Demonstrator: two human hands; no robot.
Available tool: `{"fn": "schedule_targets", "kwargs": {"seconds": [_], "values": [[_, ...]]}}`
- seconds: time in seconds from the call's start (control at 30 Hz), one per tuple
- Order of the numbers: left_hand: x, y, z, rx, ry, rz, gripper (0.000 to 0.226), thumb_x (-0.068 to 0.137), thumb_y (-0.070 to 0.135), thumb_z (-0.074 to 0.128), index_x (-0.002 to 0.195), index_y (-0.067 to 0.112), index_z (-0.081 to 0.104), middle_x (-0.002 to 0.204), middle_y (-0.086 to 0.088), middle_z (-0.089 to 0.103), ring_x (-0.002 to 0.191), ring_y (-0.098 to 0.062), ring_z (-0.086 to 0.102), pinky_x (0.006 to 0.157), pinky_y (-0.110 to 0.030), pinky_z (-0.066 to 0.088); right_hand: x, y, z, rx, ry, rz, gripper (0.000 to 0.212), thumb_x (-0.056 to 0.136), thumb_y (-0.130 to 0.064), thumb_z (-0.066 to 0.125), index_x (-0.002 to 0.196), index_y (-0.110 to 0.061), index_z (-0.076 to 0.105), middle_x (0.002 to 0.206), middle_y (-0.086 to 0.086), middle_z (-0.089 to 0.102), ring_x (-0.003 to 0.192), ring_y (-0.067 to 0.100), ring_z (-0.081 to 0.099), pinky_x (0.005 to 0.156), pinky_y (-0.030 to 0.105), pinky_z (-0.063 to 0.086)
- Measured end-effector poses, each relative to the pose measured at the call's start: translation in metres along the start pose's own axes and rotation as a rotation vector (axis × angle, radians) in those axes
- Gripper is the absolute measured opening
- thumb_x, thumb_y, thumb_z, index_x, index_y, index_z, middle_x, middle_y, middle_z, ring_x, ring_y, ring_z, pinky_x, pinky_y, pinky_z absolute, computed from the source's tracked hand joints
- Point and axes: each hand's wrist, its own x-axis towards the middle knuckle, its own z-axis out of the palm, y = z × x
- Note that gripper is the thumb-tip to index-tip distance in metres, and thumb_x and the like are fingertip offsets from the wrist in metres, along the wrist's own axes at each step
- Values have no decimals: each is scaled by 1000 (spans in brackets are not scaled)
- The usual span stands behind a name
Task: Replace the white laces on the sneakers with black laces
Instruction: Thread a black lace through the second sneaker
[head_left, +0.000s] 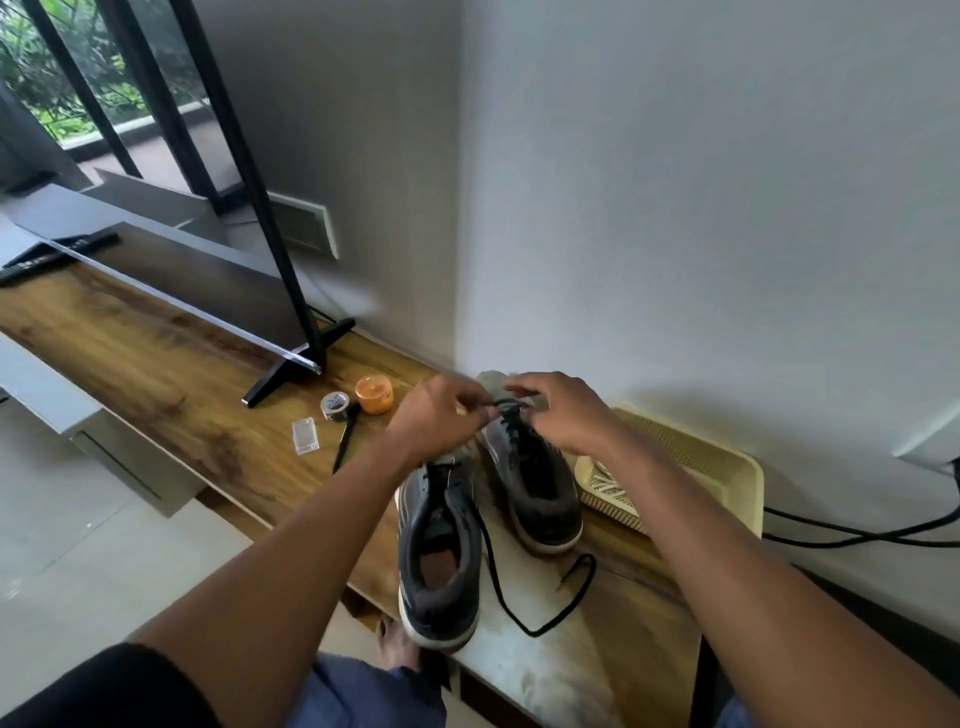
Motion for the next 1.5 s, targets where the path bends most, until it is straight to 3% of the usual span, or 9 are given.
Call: {"fn": "schedule_targets", "kwargs": {"seconds": [0.1, 0.23, 0.4, 0.53, 0.63, 0.73, 1.1, 1.3, 1.5], "values": [[-9, 6, -24, -198, 51, 28, 7, 93, 37, 76, 96, 36, 82, 78, 16, 75, 63, 8, 60, 57, -12, 41, 1, -5, 1, 142, -134, -25, 17, 101, -13, 63, 109, -25, 71, 94, -3, 79, 73, 13, 74, 69, 32, 54], [-26, -8, -50, -172, 66, -36, 8, 93, 34, 76, 87, 36, 81, 71, 15, 75, 57, 3, 59, 55, -14, 44, 0, -12, -3, 114, -117, -79, 12, 96, -26, 74, 85, -23, 76, 75, -9, 78, 79, 7, 74, 85, 35, 58], [-37, -41, -71, 20, 109, -218, 24, 86, 32, 83, 63, 35, 78, 69, 20, 72, 76, -5, 67, 66, -25, 47, -7, -22, -2, 83, -146, -130, 32, 89, -45, 80, 71, -18, 73, 65, -6, 75, 48, 0, 57, 48, 12, 42], [-43, -47, -76, 65, -10, -302, 20, 85, 30, 82, 68, 40, 79, 86, 15, 74, 90, -9, 67, 75, -30, 53, -7, -28, 7, 118, -181, -131, 25, 95, -36, 76, 79, -16, 75, 69, -4, 76, 53, 5, 59, 60, 27, 50], [-45, -38, -72, 56, -117, -233, 36, 87, 17, 74, 116, 37, 77, 114, 13, 71, 100, -9, 66, 86, -31, 57, -4, -34, 16, 89, -166, -152, 12, 98, -13, 70, 92, -20, 79, 73, -8, 76, 56, -2, 62, 64, 26, 53], [-42, -19, -63, -291, -158, -186, 51, 93, -2, 60, 137, 24, 65, 122, 3, 72, 76, -10, 66, 64, -26, 56, -7, -39, 29, -19, -86, -187, 13, 91, -12, 77, 99, -23, 78, 78, -10, 74, 72, 1, 68, 69, 29, 57], [-36, -8, -46, -219, -266, -145, 32, 107, 31, 59, 79, 20, 72, 71, -2, 73, 68, -21, 77, 73, -39, 62, -9, -40, 43, 100, 128, -231, 18, 85, -24, 82, 78, -23, 65, 80, -4, 71, 76, 15, 70, 71, 42, 59], [-34, -27, -49, -184, -56, -207, 16, 94, 23, 79, 82, 12, 78, 70, -2, 77, 64, -13, 77, 55, -17, 58, -7, -41, 58, 47, 163, -80, 4, 87, -20, 73, 83, -21, 71, 75, -7, 69, 71, 11, 66, 60, 24, 50], [-45, -41, -42, -132, -165, -204, 6, 92, 26, 80, 88, 21, 79, 70, 1, 78, 64, -11, 76, 59, -18, 58, -30, -33, 104, -132, 192, -38, 41, 94, -37, 63, 62, -21, 43, 60, -3, 51, 53, 16, 52, 43, 24, 33]]}}
